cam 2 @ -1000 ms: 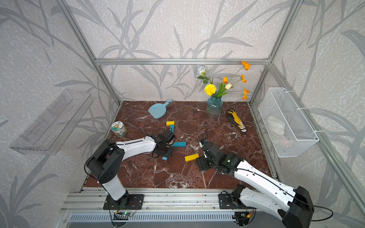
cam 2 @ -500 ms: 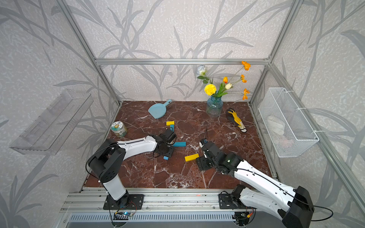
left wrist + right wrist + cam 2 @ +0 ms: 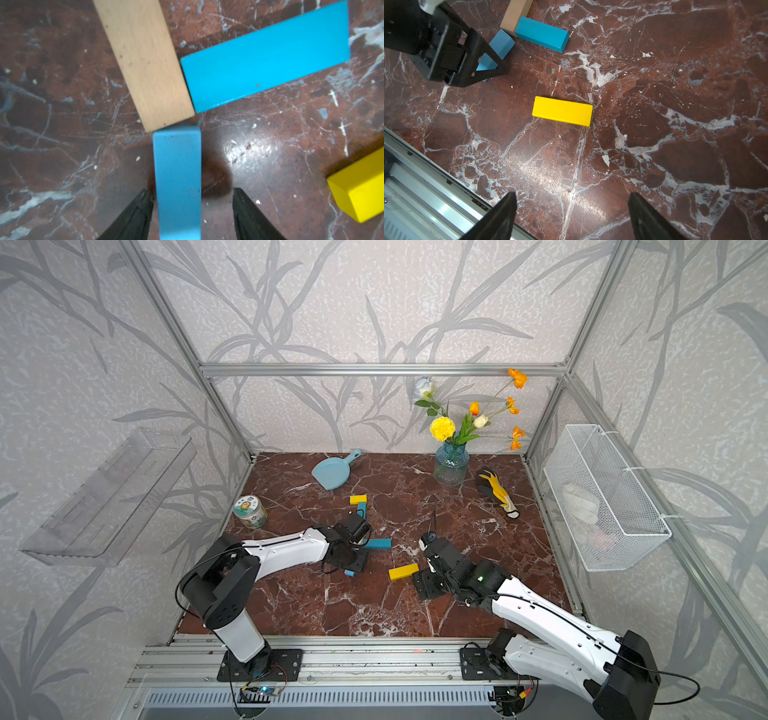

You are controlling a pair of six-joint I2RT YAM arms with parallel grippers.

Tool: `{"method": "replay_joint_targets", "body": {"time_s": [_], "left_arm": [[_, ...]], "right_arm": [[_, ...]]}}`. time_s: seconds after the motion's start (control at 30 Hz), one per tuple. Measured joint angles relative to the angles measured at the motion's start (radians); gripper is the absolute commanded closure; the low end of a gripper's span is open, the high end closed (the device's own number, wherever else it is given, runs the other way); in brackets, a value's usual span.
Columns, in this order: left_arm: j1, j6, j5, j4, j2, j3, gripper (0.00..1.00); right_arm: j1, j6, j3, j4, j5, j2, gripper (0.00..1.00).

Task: Assemble a giraffe with building blocks
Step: Assemble the building block at the center of the board, then pick up the building block from the center of the board.

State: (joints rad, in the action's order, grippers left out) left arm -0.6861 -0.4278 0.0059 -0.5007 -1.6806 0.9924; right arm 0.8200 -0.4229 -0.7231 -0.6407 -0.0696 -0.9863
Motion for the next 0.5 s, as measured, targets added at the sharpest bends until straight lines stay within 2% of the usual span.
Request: {"method": "replay_joint_targets", "body": {"time_s": [0.13, 0.27, 0.37, 0.5], "left_arm": [[0.0, -0.051, -0.036, 0.006, 0.209, -0.026, 0.34], [0.0, -0.089, -0.134, 0.057, 0.42, -0.035, 0.25], [0.007, -0.103, -0.208, 0.09, 0.518, -0.059, 0.25], [0.018, -0.11, -0.244, 0.108, 0.533, -0.088, 0.25]], "right_arm": [[0.018, -0.037, 0.0, 0.004, 0.0, -0.037, 0.15], [0.05, -0.153, 0.0, 0.027, 0.001, -0.119, 0.14], [0.068, -0.327, 0.001, 0.063, -0.003, -0.177, 0.13], [0.089, -0.628, -0.007, 0.071, -0.039, -0.239, 0.13]]}}
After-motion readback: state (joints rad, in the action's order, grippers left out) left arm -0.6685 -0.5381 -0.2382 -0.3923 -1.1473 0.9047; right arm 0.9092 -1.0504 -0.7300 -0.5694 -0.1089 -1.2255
